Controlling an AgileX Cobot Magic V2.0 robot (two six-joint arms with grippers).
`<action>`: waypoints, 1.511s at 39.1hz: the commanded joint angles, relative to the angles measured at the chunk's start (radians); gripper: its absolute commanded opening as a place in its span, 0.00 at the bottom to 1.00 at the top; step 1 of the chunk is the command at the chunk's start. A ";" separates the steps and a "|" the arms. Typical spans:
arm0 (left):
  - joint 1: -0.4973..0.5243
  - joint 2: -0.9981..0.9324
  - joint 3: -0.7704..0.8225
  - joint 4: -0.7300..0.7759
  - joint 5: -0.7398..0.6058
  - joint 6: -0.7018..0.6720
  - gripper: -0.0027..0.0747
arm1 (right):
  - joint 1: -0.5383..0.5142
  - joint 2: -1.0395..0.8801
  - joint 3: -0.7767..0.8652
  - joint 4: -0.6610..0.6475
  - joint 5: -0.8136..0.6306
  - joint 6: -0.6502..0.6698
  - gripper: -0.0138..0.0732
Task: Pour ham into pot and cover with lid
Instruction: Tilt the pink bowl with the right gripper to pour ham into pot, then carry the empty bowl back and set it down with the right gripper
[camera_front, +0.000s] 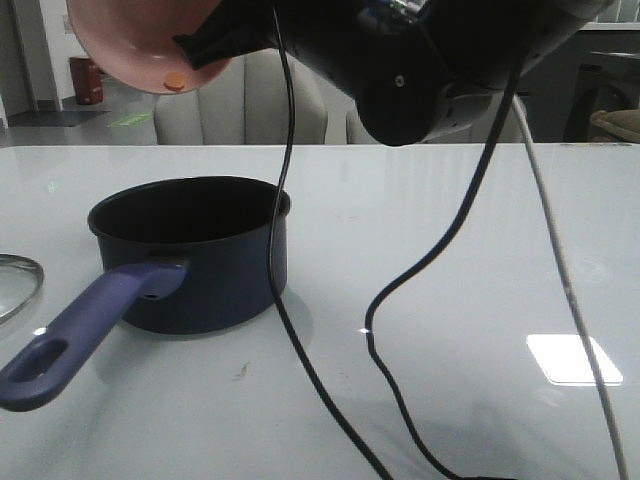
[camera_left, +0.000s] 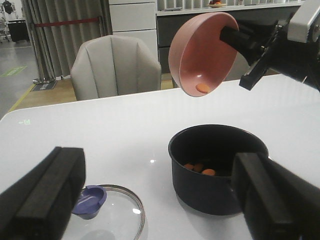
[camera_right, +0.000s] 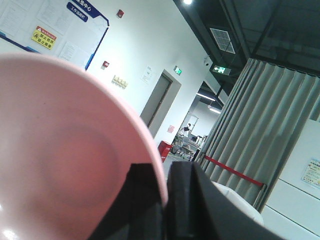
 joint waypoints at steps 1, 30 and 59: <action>-0.008 0.010 -0.026 0.003 -0.080 -0.009 0.84 | -0.002 -0.064 -0.025 0.008 -0.162 -0.007 0.30; -0.008 0.010 -0.026 0.003 -0.080 -0.009 0.84 | -0.002 -0.095 -0.015 -0.109 -0.121 -0.395 0.30; 0.020 0.010 -0.026 0.003 -0.080 -0.009 0.84 | -0.008 -0.436 -0.012 0.230 0.998 0.206 0.30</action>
